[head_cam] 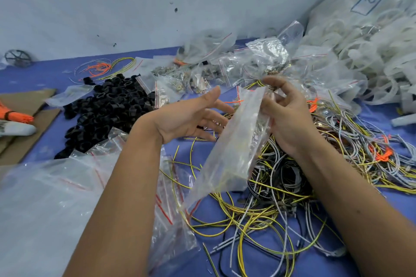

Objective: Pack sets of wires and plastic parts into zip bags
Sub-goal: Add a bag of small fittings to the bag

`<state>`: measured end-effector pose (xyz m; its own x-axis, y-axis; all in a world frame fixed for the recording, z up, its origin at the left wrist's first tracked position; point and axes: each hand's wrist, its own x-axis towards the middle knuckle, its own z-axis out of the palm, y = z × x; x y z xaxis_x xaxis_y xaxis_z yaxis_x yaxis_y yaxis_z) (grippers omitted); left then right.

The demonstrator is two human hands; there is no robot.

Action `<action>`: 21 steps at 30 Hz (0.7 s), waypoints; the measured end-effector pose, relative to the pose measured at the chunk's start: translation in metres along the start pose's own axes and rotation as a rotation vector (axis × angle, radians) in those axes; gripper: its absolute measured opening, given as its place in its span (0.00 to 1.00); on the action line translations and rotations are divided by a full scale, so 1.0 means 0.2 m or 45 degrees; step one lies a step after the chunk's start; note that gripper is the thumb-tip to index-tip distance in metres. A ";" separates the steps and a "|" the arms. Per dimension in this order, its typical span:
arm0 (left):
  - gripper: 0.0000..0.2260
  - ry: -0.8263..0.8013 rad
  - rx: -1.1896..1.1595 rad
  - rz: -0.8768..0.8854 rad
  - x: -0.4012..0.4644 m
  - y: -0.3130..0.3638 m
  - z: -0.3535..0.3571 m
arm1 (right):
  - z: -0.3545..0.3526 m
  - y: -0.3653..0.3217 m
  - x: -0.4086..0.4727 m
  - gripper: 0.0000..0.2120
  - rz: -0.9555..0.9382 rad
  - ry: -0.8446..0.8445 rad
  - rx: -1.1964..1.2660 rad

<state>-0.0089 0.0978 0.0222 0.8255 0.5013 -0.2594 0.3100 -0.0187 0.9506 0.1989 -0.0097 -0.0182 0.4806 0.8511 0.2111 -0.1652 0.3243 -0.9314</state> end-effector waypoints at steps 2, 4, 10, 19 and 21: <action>0.35 -0.012 -0.028 -0.001 0.01 0.02 0.04 | 0.00 0.00 -0.01 0.16 0.034 0.000 0.049; 0.39 -0.056 -0.029 0.031 0.01 0.05 0.07 | 0.01 -0.01 -0.01 0.14 0.058 0.062 0.064; 0.61 -0.154 0.004 0.153 -0.06 0.16 0.09 | 0.03 0.02 -0.01 0.09 0.093 0.143 -0.041; 0.55 -0.072 0.745 0.268 -0.10 0.32 0.16 | -0.01 -0.01 0.02 0.17 -0.124 0.396 -0.812; 0.51 0.041 0.742 0.223 -0.08 0.31 0.18 | -0.03 -0.01 0.02 0.17 -0.099 0.387 -0.861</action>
<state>0.0138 0.0582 0.0795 0.8758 0.4736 -0.0934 0.3853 -0.5694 0.7262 0.2051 -0.0095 -0.0177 0.7026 0.6524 0.2842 0.3982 -0.0294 -0.9168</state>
